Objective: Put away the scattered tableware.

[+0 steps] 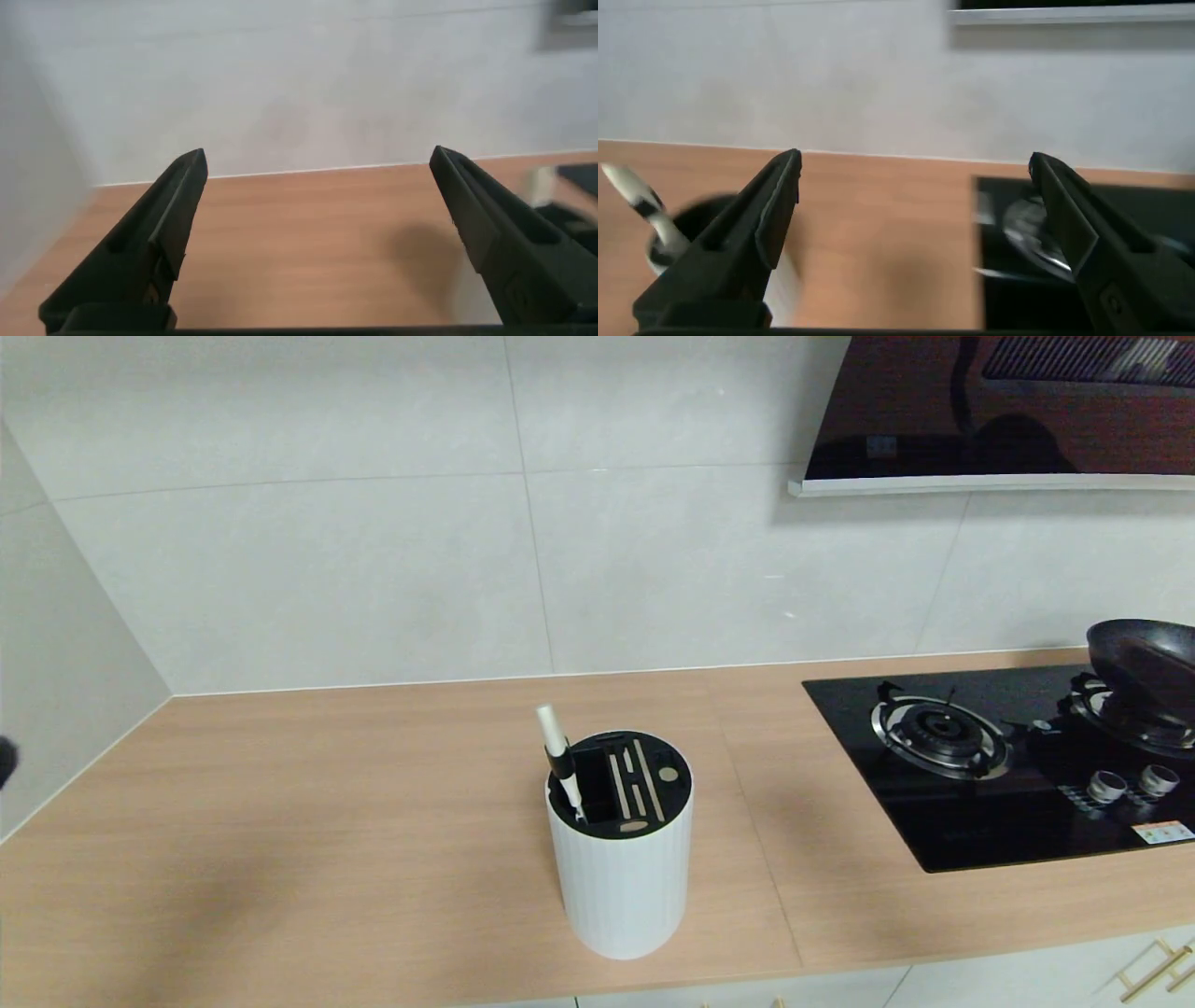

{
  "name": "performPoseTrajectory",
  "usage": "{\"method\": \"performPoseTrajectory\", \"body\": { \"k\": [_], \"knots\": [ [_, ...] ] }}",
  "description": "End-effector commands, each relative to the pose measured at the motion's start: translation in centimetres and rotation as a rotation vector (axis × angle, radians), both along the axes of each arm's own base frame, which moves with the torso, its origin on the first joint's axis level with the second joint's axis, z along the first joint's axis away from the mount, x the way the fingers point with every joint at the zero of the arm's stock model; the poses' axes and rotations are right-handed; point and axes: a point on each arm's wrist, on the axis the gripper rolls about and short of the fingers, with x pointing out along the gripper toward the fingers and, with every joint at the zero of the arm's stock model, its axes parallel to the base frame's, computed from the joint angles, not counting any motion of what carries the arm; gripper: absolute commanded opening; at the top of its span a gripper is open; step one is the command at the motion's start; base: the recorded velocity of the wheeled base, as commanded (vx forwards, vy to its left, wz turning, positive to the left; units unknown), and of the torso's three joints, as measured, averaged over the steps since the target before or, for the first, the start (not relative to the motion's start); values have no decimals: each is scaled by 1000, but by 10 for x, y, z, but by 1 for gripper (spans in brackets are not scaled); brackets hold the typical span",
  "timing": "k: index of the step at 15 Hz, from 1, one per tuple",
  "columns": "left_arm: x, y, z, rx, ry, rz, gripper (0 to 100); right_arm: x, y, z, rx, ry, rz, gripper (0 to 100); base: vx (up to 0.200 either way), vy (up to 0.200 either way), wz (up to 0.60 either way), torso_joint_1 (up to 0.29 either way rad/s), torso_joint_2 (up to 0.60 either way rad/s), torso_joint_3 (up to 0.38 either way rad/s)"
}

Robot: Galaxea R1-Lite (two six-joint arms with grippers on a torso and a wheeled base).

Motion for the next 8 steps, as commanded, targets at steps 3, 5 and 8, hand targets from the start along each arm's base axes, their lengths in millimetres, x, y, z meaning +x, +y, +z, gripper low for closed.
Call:
{"method": "performPoseTrajectory", "body": {
  "k": [3,5,8],
  "knots": [
    [-81,22,-32,59,-110,149,100,-135,-51,-24,-3,-144,-270,100,0,0,0,0,0,0],
    [-96,20,-45,62,-132,179,100,-168,-46,-52,-96,-193,-267,100,0,0,0,0,0,0],
    [-98,15,-51,-22,-156,246,100,-179,-40,-68,-117,-186,-303,100,0,0,0,0,0,0]
  ]
}}
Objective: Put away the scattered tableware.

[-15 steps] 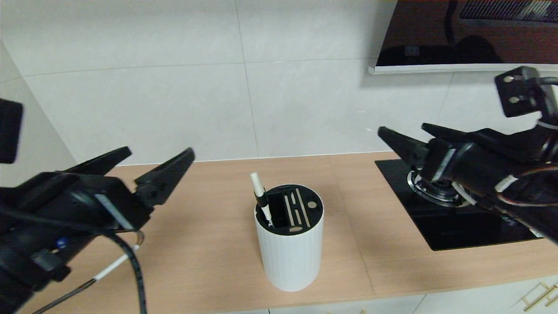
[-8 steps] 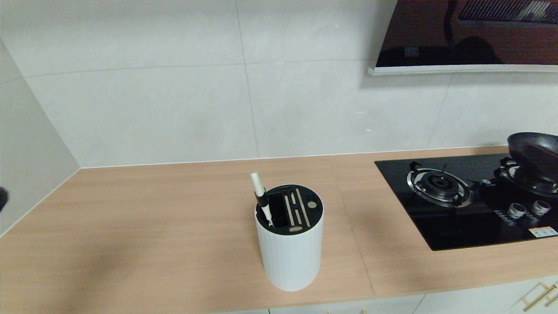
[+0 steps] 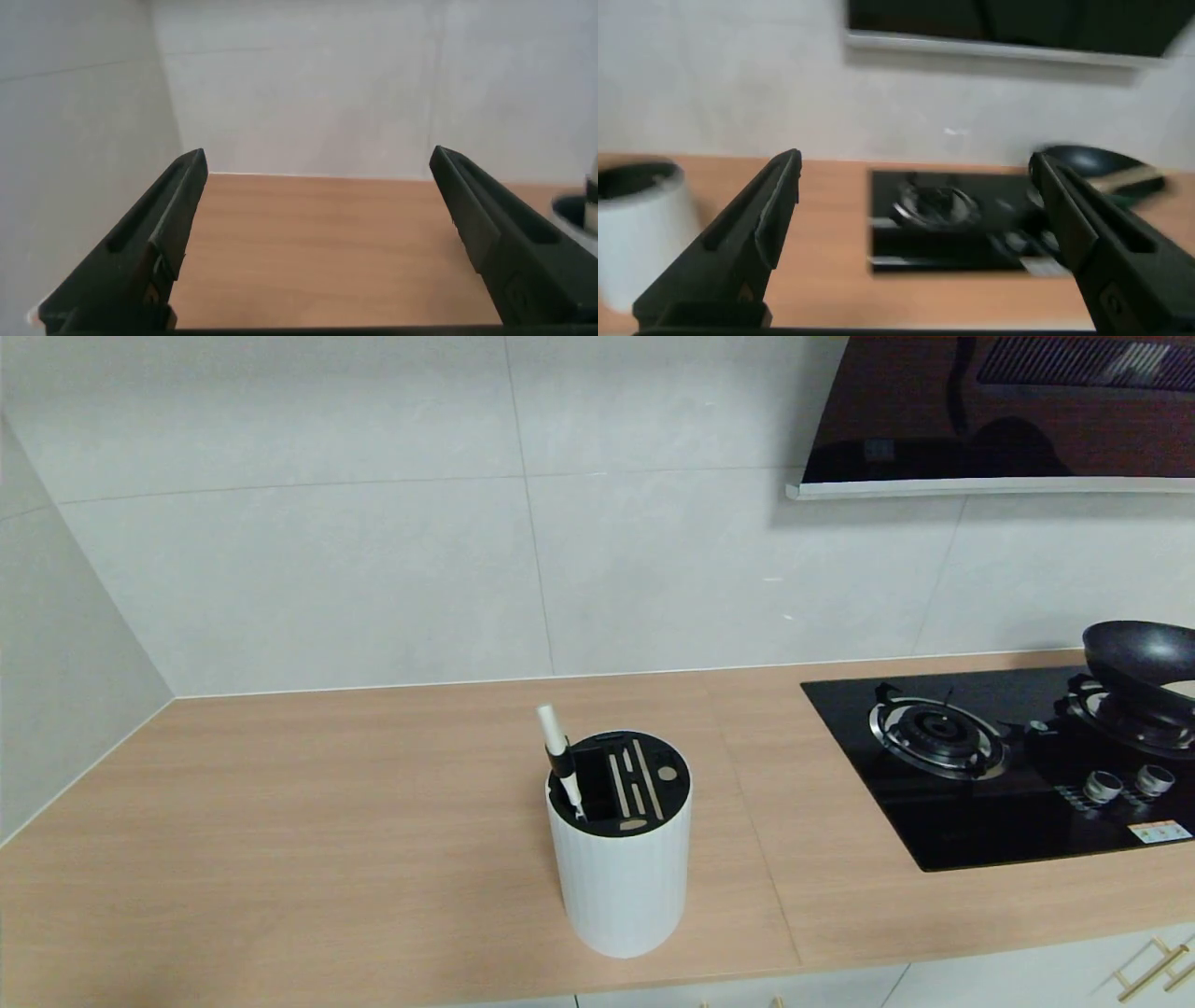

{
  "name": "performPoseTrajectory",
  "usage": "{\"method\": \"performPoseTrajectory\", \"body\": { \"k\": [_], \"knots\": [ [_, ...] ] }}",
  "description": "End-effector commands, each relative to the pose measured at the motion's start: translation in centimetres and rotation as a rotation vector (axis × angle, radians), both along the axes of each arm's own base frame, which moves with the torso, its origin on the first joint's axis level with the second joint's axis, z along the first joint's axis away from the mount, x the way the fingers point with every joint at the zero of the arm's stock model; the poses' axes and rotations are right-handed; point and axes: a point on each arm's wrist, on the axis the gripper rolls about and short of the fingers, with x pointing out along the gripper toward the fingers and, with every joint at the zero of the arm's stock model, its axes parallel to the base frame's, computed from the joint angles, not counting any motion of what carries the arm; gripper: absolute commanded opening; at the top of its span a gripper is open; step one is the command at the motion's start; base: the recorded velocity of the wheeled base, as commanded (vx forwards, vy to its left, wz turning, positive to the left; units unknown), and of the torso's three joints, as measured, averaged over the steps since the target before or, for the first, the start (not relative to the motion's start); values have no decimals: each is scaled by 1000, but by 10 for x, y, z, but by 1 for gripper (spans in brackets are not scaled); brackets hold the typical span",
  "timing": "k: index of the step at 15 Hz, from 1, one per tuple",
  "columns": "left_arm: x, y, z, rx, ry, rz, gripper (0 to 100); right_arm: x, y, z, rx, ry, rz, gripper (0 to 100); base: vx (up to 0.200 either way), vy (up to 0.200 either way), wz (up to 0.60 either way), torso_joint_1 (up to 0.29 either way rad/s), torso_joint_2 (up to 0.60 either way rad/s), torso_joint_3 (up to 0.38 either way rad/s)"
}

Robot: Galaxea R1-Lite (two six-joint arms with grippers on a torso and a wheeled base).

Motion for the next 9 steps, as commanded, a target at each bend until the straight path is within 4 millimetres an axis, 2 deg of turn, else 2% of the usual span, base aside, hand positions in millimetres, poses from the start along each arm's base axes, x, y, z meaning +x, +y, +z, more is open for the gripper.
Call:
{"method": "performPoseTrajectory", "body": {
  "k": [1,4,5,6,8,9],
  "knots": [
    [-13,-4,-15,-5,-52,56,100,-23,3,-17,1,-96,-53,100,0,0,0,0,0,0],
    [0,-6,-46,-29,30,46,100,-1,3,-47,26,30,-54,100,0,0,0,0,0,0],
    [8,-6,-61,-41,76,35,100,10,3,-65,35,95,-40,100,0,0,0,0,0,0],
    [21,-7,-88,-25,154,-1,100,24,4,-90,36,153,26,100,0,0,0,0,0,0],
    [26,-8,-100,-36,189,-73,100,35,6,-109,33,125,89,100,0,0,0,0,0,0],
    [26,-9,-103,-77,207,-103,100,35,6,-111,39,140,119,100,0,0,0,0,0,0]
  ]
}}
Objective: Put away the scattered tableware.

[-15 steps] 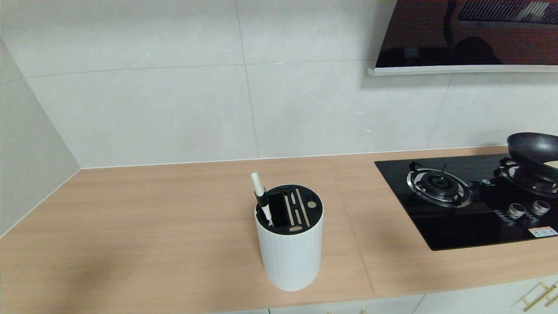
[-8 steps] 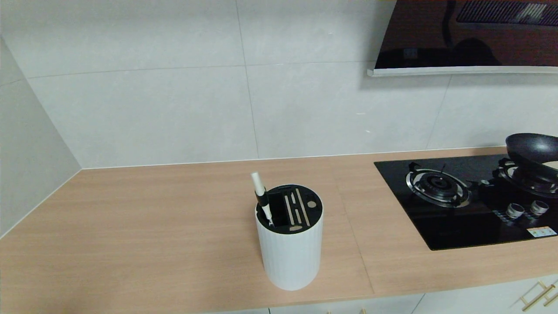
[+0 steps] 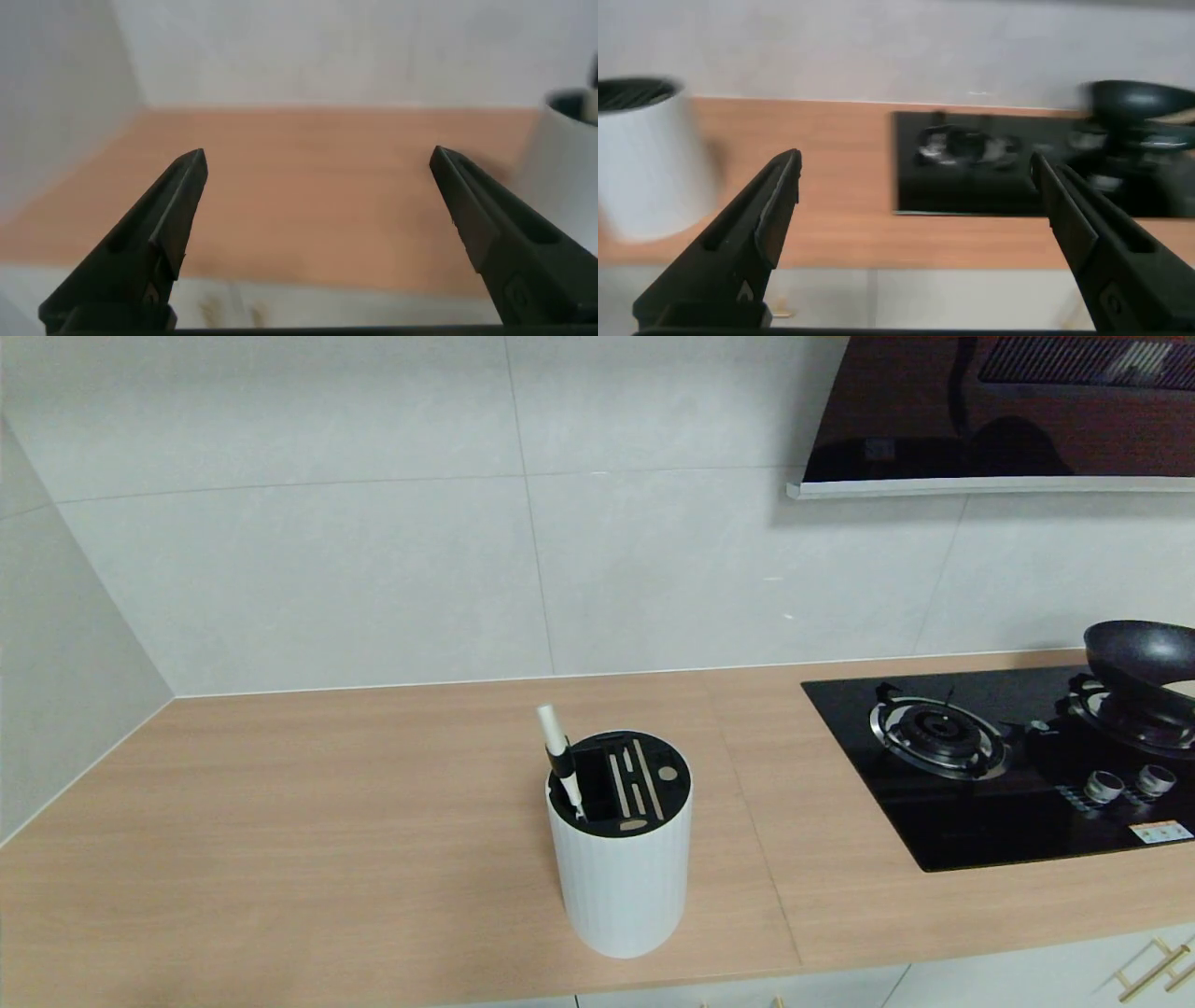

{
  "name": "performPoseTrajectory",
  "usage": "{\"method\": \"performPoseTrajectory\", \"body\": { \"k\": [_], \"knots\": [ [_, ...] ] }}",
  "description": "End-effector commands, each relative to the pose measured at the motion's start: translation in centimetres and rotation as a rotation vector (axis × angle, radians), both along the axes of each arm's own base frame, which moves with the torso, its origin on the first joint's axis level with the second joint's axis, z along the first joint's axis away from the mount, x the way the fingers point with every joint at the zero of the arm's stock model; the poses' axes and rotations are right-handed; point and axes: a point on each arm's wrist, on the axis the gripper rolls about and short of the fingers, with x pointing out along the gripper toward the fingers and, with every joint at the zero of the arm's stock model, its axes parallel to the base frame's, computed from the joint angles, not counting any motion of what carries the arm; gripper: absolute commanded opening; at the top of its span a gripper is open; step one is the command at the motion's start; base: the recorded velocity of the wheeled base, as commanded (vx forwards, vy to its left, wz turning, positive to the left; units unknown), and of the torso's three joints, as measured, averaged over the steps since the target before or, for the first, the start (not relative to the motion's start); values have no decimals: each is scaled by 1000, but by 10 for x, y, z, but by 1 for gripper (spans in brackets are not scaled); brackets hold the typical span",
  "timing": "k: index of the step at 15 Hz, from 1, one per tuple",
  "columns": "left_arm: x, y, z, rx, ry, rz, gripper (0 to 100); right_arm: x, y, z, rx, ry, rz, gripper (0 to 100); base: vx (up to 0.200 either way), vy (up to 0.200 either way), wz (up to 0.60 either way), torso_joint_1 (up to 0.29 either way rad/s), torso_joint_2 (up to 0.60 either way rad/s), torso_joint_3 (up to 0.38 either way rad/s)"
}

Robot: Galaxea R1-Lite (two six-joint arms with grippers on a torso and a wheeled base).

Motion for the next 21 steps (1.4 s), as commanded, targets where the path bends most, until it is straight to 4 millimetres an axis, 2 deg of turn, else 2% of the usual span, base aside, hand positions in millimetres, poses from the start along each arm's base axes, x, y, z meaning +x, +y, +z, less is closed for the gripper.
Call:
{"method": "performPoseTrajectory", "body": {
  "k": [1,4,7,16,19,21],
  "knots": [
    [3,-1,-12,-32,62,-29,100,7,1,-19,17,67,36,100,0,0,0,0,0,0],
    [3,-4,-13,-46,85,-191,100,7,1,-24,24,118,36,100,0,0,0,0,0,0],
    [4,-3,-18,32,134,-121,100,7,1,-24,16,120,36,100,0,0,0,0,0,0],
    [3,-3,-19,-10,132,-134,100,7,1,-24,54,119,44,100,0,0,0,0,0,0],
    [3,-3,-19,-10,132,-134,100,7,-1,-30,-39,178,-48,100,0,0,0,0,0,0],
    [3,-3,-19,-10,132,-134,100,7,-1,-29,29,170,-49,100,0,0,0,0,0,0]
  ]
}}
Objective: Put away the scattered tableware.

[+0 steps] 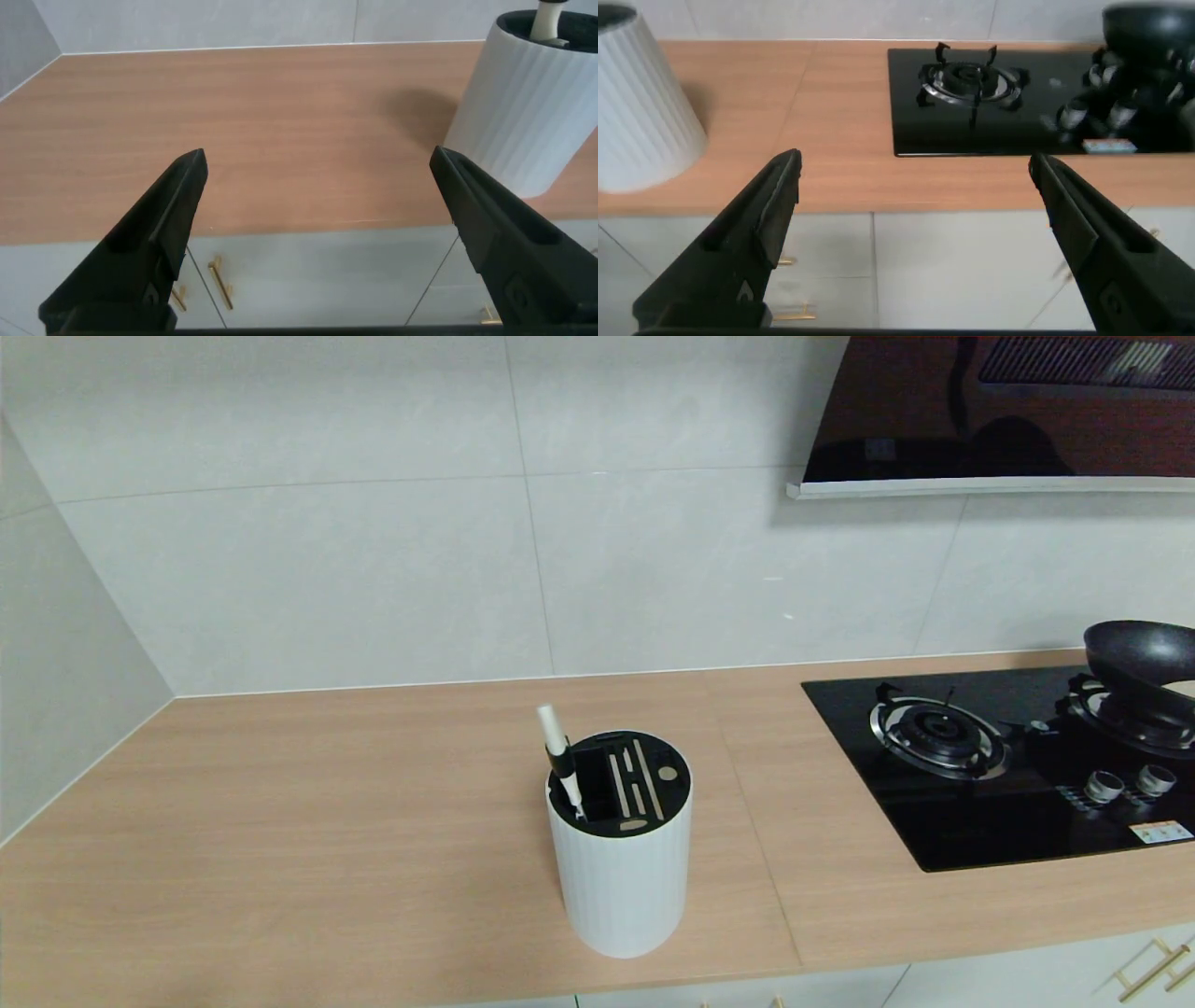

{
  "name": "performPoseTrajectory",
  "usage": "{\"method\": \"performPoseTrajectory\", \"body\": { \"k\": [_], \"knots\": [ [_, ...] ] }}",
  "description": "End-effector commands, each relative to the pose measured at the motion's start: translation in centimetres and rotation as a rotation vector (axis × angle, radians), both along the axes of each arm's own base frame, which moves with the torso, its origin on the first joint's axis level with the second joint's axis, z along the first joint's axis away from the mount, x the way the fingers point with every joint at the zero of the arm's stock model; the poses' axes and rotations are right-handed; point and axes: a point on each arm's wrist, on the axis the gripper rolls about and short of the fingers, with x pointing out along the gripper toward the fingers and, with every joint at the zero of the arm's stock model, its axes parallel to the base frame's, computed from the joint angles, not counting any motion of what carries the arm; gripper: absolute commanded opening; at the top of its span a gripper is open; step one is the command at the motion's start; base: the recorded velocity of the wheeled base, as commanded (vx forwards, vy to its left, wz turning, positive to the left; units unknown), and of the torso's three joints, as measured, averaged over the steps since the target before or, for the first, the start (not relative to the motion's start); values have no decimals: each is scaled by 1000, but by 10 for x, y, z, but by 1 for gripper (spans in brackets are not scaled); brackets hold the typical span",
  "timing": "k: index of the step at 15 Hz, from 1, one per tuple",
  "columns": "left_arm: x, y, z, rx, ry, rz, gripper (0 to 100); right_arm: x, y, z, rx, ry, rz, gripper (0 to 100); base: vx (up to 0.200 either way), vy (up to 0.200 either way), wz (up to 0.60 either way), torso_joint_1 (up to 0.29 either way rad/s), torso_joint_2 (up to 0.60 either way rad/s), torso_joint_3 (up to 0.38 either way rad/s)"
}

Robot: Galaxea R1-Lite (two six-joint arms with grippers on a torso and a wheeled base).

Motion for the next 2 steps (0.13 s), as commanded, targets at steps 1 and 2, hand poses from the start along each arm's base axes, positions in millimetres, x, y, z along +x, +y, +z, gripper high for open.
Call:
{"method": "performPoseTrajectory", "body": {
  "k": [1,2],
  "knots": [
    [0,0,0,0,1,0,100,0,0,0,0,7,2,100,0,0,0,0,0,0],
    [0,0,0,-2,1,0,100,0,0,0,2,7,2,100,0,0,0,0,0,0]
  ]
}}
